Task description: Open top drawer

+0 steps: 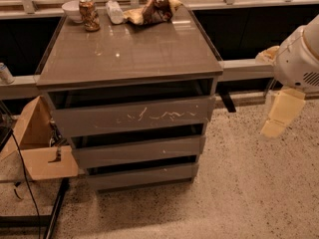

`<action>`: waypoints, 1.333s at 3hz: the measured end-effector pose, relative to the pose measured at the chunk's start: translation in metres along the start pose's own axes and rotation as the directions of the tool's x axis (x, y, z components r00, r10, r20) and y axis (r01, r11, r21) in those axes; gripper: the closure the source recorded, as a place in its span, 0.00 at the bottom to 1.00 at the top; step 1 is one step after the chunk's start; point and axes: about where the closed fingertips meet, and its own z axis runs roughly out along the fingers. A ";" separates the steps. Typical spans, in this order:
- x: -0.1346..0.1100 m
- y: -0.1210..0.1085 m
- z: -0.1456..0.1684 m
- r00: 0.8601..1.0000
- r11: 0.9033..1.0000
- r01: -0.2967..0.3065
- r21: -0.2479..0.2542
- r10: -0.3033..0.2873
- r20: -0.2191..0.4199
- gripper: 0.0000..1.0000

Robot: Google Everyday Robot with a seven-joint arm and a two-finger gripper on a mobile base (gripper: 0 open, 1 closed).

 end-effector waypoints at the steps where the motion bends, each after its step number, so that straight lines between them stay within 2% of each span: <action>1: 0.000 0.000 0.000 1.000 1.000 0.000 0.000 0.000 0.000 0.00; 2: 0.000 0.000 0.006 1.000 1.000 -0.009 0.010 0.009 0.003 0.00; 4: -0.003 -0.002 0.046 0.999 0.999 -0.032 0.016 0.032 0.043 0.00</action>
Offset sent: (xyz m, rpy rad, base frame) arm 0.0100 0.0036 -0.0218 0.0155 -0.0152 -0.0327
